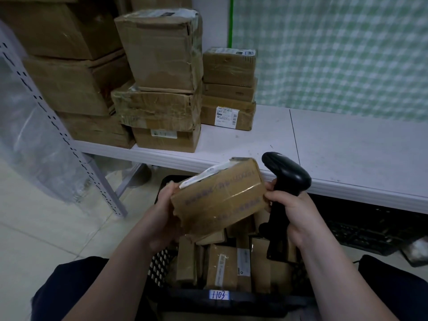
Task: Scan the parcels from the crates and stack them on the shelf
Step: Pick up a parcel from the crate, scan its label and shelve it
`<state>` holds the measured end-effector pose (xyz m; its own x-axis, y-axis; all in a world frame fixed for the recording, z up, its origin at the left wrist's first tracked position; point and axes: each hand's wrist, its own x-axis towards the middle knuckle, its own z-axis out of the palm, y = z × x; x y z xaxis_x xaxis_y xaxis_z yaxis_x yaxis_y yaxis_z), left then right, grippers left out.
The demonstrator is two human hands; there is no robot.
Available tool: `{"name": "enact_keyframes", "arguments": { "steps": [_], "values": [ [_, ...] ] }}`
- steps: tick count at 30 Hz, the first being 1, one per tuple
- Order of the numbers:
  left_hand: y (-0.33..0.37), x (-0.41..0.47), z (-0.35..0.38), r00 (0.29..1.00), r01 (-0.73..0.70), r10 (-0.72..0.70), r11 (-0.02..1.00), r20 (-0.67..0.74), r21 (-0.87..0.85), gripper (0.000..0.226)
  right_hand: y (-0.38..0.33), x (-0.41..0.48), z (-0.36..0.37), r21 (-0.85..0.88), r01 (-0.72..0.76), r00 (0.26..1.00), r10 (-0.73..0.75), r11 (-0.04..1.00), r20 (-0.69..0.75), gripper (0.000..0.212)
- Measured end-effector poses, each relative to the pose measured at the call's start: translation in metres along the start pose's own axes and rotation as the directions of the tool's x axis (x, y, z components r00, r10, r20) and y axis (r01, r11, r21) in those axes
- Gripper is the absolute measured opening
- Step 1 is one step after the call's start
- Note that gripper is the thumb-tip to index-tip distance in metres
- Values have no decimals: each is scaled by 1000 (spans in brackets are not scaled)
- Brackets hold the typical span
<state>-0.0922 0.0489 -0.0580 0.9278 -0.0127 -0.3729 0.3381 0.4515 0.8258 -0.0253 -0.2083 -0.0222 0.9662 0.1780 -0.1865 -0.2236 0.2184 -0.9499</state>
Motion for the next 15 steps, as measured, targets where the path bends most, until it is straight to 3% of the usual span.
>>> {"name": "enact_keyframes", "arguments": {
  "steps": [2, 7, 12, 15],
  "values": [
    [0, 3, 1, 997, -57, 56, 998, -54, -12, 66, 3, -1, 2, 20, -22, 1000, 22, 1000, 2, 6],
    [0, 3, 1, 998, -56, 57, 996, -15, 70, 75, 4, -3, 2, 80, -75, 997, 77, 994, -20, 49],
    [1, -1, 8, 999, 43, -39, 988, -26, 152, 66, 3, -4, 3, 49, -63, 998, 64, 997, -19, 60],
    [2, -2, 12, 992, 111, -104, 987, -72, 113, 64, 2, -4, 1, 41, -69, 997, 70, 997, -24, 47]
  ]
}}
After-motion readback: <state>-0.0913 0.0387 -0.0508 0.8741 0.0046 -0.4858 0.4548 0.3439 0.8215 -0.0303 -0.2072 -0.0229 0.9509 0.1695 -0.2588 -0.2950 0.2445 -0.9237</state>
